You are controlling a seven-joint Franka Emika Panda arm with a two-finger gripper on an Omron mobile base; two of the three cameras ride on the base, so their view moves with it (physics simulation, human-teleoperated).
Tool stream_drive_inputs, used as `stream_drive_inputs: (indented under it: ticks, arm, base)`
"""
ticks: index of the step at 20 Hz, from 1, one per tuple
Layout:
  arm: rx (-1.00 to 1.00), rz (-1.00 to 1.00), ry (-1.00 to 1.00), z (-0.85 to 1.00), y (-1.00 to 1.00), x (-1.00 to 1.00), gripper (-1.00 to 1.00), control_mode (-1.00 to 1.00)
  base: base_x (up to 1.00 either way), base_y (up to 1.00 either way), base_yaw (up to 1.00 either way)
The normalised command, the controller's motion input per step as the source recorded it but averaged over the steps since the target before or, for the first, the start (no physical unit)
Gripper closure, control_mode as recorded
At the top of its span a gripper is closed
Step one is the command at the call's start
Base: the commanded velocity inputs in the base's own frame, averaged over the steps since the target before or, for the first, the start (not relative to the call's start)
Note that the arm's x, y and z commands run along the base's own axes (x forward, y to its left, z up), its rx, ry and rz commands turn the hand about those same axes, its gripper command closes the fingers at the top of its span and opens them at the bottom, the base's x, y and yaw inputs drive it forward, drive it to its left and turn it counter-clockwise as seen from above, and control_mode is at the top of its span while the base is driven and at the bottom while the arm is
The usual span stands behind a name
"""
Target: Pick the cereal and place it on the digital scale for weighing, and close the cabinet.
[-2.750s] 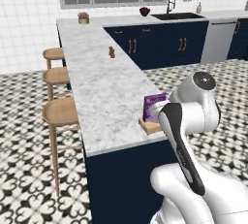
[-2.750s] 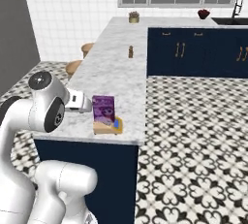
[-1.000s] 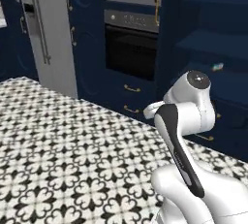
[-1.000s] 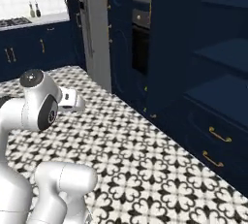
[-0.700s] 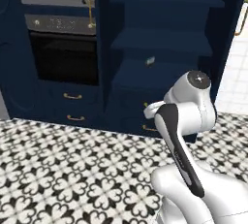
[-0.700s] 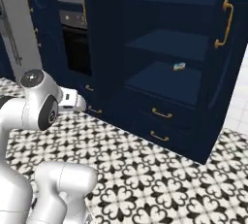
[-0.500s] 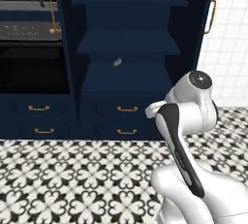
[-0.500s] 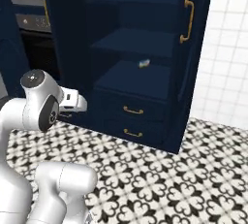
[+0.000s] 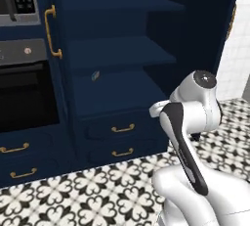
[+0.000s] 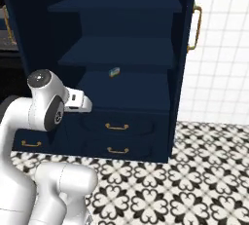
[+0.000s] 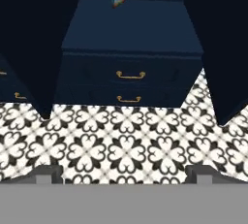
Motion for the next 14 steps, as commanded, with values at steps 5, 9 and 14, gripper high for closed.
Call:
stream_drive_inputs:
  ticks: [5,9,14]
  arm:
    - [0.00,0.00,0.00,0.00,0.00,0.00,-1.00,1.00]
    - [0.00,0.00,0.00,0.00,0.00,0.00,-1.00,1.00]
    - [0.00,0.00,0.00,0.00,0.00,0.00,-1.00,1.00]
  base:
    - [0.37,0.20,-0.26]
    - [0.44,-0.50,0.09]
    - [0.33,-0.42,0.21]
